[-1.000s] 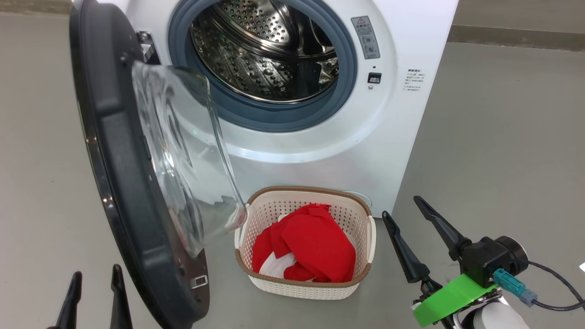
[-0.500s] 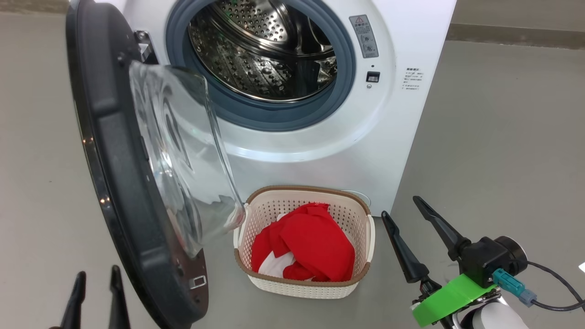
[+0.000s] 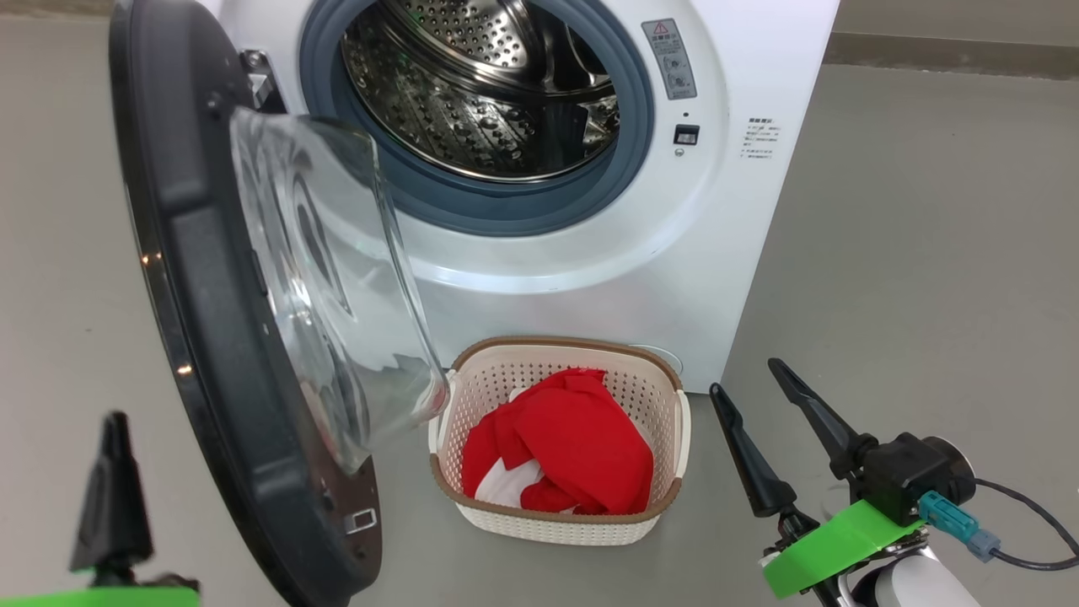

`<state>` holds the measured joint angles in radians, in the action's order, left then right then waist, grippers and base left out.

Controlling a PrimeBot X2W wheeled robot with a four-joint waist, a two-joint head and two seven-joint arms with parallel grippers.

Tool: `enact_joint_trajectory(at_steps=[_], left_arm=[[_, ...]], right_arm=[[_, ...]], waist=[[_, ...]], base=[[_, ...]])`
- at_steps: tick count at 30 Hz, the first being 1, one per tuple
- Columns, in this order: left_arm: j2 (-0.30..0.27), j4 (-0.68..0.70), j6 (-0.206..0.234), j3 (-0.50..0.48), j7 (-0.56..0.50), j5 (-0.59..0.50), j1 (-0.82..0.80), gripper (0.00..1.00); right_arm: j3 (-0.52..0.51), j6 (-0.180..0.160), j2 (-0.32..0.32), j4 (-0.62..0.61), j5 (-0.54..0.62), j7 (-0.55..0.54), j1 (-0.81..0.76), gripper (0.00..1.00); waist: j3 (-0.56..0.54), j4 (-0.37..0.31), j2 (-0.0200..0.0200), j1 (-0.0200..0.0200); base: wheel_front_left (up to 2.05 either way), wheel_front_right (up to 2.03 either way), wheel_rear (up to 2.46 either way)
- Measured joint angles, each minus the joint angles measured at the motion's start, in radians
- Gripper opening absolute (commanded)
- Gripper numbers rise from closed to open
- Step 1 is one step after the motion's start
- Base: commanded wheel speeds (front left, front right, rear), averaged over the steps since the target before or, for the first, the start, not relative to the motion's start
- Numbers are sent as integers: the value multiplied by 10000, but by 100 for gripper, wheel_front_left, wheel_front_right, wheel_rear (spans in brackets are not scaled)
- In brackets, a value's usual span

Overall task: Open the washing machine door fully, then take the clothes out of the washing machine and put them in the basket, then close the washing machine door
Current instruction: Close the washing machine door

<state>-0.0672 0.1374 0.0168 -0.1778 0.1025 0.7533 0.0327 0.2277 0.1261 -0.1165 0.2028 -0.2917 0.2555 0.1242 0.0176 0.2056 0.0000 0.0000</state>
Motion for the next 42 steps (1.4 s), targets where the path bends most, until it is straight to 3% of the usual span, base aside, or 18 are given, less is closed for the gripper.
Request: enact_joint_trajectory(at_steps=[8,14,19,32,42], left_arm=[[19,761,163,-625,-1987,2871,-848,0],[155,1352,930,-1106,-3235,5212,-1480,0],[196,1551,1743,-1417,-3927,6552,-1624,0],[226,2050,2489,-1668,-4558,7917,-1623,0],[265,2257,2585,-1473,-4533,8516,-1620,0]], right_arm=[[-61,0,6,2,-96,0,3,100],[-31,0,-13,4,-180,0,10,100],[58,0,-36,15,-265,0,15,100],[151,0,-48,36,-334,0,44,100],[151,0,-50,46,-341,0,58,100]], waist=[[100,-52,0,0],[290,-105,0,0],[363,-218,0,0],[482,-598,0,0],[624,-1107,0,0]], base=[[0,0,0],[0,0,0],[0,0,0],[0,0,0],[0,0,0]])
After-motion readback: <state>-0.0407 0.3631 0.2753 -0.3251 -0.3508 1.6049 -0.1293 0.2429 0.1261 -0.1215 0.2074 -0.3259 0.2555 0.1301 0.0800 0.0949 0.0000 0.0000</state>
